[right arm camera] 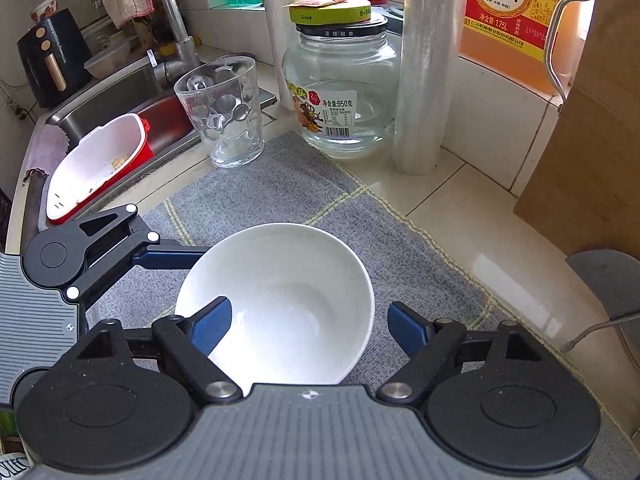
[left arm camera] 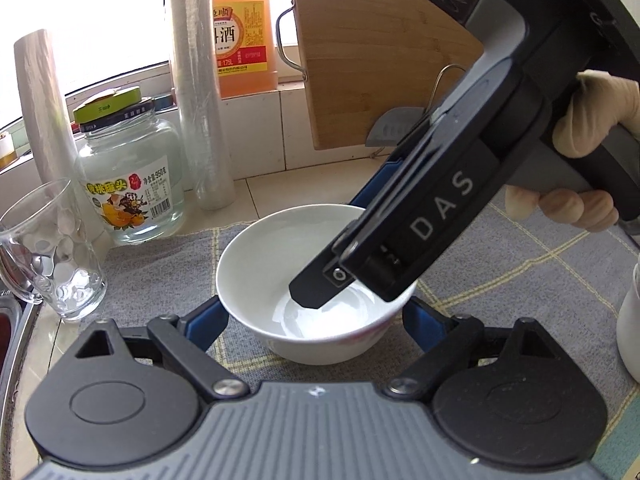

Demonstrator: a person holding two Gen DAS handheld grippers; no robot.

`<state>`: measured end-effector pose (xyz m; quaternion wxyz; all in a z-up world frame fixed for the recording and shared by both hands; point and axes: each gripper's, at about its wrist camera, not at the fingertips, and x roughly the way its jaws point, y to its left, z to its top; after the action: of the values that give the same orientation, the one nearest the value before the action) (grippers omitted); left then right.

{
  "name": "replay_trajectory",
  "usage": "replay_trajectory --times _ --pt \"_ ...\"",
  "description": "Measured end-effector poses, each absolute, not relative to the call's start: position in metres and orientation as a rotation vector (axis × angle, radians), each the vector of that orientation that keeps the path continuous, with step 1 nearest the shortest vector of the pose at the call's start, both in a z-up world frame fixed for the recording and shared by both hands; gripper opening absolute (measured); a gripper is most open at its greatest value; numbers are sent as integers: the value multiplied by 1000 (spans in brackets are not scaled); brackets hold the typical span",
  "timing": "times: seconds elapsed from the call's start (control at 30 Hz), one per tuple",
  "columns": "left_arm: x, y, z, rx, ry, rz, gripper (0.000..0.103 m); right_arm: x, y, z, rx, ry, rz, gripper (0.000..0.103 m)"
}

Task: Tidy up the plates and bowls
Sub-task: 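Lift and carry the bowl with the right gripper over the bowl stack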

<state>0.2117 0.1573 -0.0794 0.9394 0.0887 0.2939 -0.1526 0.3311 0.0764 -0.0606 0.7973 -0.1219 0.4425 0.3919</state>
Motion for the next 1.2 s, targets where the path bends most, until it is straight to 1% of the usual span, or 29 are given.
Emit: replay_trajectory --times 0.17,0.73,1.07,1.2 --pt "212 158 -79 178 599 -316 92 331 79 -61 -262 957 865 81" --pt "213 164 -78 112 611 -347 92 341 72 -60 -188 997 889 78" --pt "212 160 -79 139 599 -349 93 339 72 -60 -203 998 875 78" --pt "212 162 -80 138 594 -363 93 347 66 -59 -130 1031 890 78"
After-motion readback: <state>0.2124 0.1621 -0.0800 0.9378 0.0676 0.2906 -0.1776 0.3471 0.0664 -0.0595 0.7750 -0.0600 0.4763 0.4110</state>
